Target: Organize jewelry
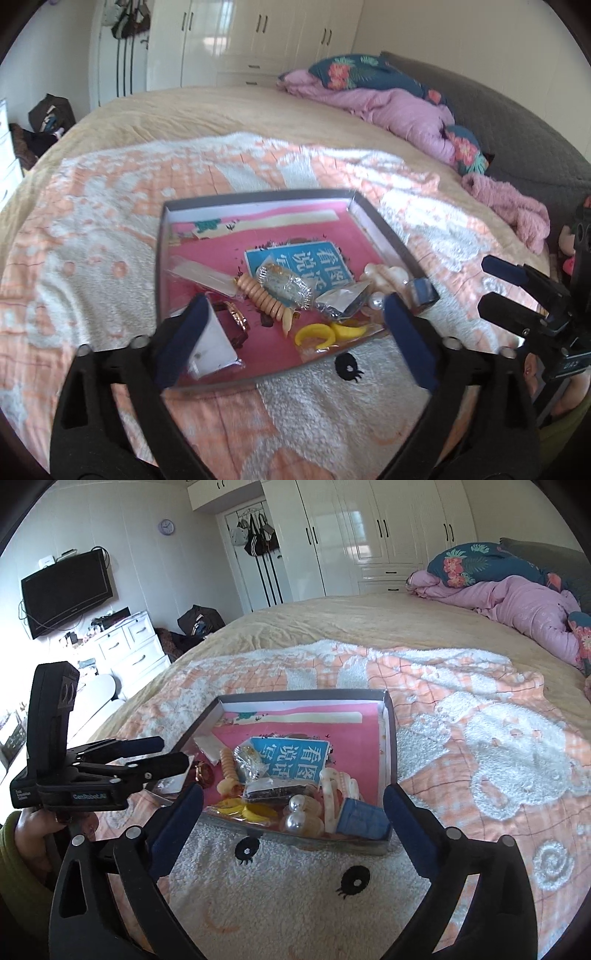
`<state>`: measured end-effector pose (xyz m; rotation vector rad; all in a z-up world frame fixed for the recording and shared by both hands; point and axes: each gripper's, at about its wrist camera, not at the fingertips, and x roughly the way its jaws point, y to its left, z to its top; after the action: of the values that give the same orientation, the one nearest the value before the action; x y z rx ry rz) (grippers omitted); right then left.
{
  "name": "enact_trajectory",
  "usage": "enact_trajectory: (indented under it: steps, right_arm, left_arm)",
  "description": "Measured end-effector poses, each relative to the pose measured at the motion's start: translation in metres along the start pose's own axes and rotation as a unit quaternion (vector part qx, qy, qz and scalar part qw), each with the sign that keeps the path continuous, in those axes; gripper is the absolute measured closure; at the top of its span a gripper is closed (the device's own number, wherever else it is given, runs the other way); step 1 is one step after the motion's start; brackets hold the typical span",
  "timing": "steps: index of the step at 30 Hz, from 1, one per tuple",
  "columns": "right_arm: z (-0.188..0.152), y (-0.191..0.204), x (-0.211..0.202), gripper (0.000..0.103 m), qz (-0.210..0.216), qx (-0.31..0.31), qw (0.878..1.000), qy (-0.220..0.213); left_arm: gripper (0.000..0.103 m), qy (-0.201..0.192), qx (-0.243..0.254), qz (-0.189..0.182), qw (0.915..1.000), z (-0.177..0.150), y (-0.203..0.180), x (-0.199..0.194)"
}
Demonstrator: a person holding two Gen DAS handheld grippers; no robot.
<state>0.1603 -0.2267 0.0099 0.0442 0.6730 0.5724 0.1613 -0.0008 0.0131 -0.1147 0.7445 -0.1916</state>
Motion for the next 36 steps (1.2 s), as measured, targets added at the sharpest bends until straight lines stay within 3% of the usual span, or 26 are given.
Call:
enact_trajectory:
  steps: [7, 14, 20, 24, 36]
  right_arm:
    - [-0.002, 0.017, -0.029, 0.004, -0.002, -0.02, 1.0, -0.017]
    - [-0.015, 0.029, -0.052, 0.004, -0.008, -0.028, 0.999, -0.025]
    - [-0.048, 0.033, -0.051, 0.004, -0.049, -0.044, 0.998, -0.008]
    - [-0.063, 0.033, -0.047, 0.004, -0.053, -0.038, 0.998, 0.005]
    - [-0.074, 0.034, -0.04, 0.004, -0.051, -0.032, 0.998, 0.022]
  left_arm:
    - [0.009, -0.021, -0.018, 0.0, 0.9996, -0.011, -0.007, -0.036]
    - [0.009, -0.024, -0.034, 0.021, 0.9989, -0.047, -0.011, -0.057]
    - [0.009, 0.001, -0.031, 0.031, 0.9991, -0.084, -0.02, -0.053]
    - [0.009, 0.014, -0.027, 0.034, 0.999, -0.101, -0.026, -0.045]
    - [0.009, 0.015, -0.036, 0.047, 0.9981, -0.103, -0.021, -0.042]
